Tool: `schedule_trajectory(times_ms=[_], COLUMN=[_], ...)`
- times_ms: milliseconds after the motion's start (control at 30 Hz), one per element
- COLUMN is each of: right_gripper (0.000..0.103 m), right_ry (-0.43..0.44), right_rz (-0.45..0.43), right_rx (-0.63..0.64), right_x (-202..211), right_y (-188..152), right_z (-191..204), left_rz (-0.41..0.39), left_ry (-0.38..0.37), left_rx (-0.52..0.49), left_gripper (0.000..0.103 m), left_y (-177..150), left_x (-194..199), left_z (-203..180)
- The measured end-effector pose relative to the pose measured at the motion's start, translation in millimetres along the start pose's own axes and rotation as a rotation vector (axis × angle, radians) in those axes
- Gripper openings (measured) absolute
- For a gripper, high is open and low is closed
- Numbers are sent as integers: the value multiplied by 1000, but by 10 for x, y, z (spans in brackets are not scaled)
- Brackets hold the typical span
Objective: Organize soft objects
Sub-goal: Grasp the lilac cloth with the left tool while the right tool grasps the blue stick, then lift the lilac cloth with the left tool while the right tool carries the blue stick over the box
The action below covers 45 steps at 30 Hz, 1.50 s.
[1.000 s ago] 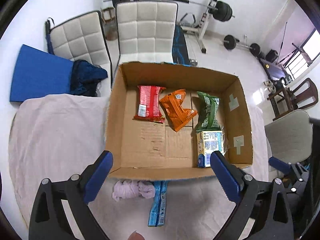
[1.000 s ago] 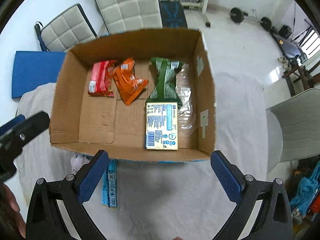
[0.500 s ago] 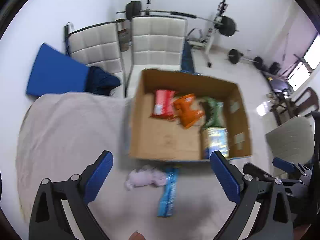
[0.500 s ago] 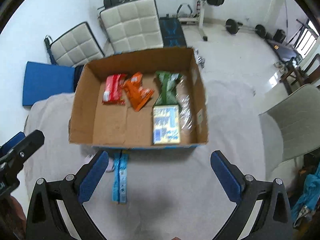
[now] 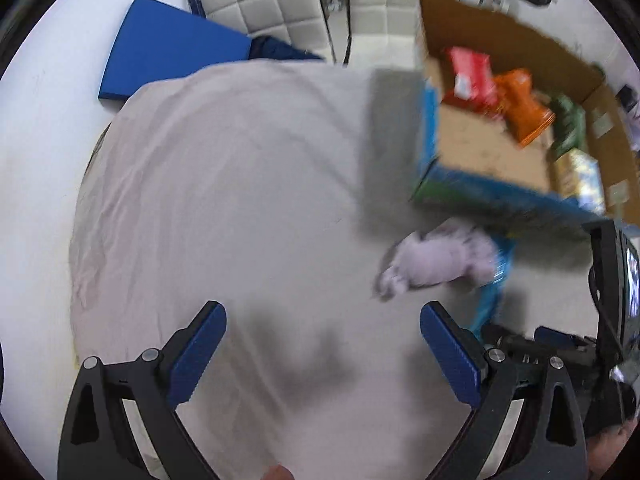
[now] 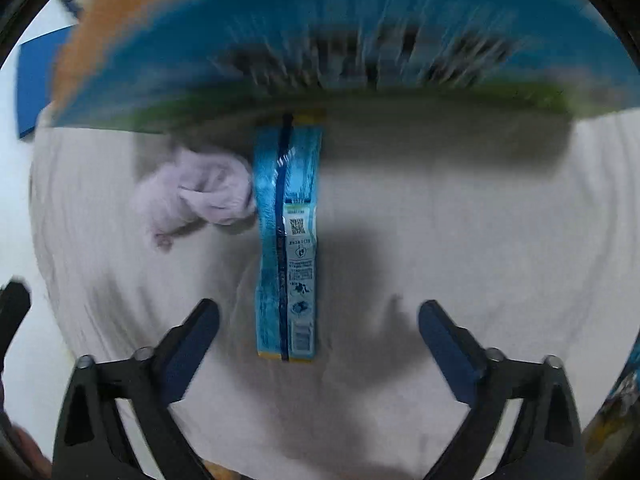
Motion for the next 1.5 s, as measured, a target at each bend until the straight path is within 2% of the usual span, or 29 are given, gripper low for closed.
schedule_trajectory(times_ms=[33, 67, 100, 133, 167, 200, 233, 333, 467, 567, 700, 800, 900, 967, 1033, 1067, 1267, 1300, 1367, 1500], right_gripper=[78, 73, 72, 67, 54, 47, 30, 30, 29, 29, 29, 29, 29, 29, 29, 29, 29, 29, 29, 29], right_ry=[-6, -11, -31, -65, -79, -93, -88, -124, -132, -148, -153, -158, -170, -171, -173, -175, -181, -182, -181, -174], right_rz=[15, 32, 16, -1, -4, -4, -3, -3, 5, -3, -9, -9, -8, -3, 0, 2, 5, 5, 2, -11], right_rx=[-16, -23, -16, 10, 26, 35, 40, 56, 31, 6, -23, -24, -29, -31, -34, -33, -30, -29, -25, -8], right_x=[-86, -155, -143, -130, -127, -117, -96, -2, 128, 231, 299, 299, 270, 288, 269, 269, 191, 143, 124, 195], right_y=[5, 7, 9, 14, 6, -7, -28, -106, -287, -424, -483, -479, -474, -463, -524, -479, -565, -468, -378, -364], right_z=[5, 18, 44, 96, 127, 139, 143, 10, -388, -683, -838, -802, -723, -735, -770, -777, -803, -751, -738, -747], left_rz=[9, 15, 27, 29, 33, 37, 38, 43, 48, 56, 85, 106, 120, 125, 114, 116, 82, 74, 71, 84], left_ry=[7, 11, 15, 10, 4, 7, 4, -1, -11, 21, 32, 18, 16, 1, -19, -32, 9, 11, -8, -87], left_rx=[-12, -21, -39, -52, -82, -103, -125, -227, -405, -552, -637, -660, -682, -689, -685, -678, -692, -685, -659, -524], left_gripper=[100, 99, 99, 99, 99, 99, 99, 99, 99, 99, 99, 99, 91, 74, 65, 52, 41, 40, 38, 38], left_y=[2, 13, 28, 38, 69, 89, 114, 197, 257, 234, 258, 288, 301, 299, 293, 279, 171, 155, 113, 67], left_x=[-50, -85, -134, -147, -179, -197, -214, -285, -412, -525, -703, -810, -884, -916, -917, -921, -888, -863, -824, -680], left_z=[-2, -12, -44, -61, -120, -149, -191, -386, -747, -1040, -1273, -1384, -1485, -1535, -1577, -1594, -1647, -1645, -1616, -1499])
Point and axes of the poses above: each gripper's, at about its wrist camera, not at the fingertips, and x roughly against the way its jaws point, z to its left, y to its top, the point moved 3 cm from there along -x, roughly the way its jaws point, and after that the axes turned 2 degrees about z, right-handed, at the moved point
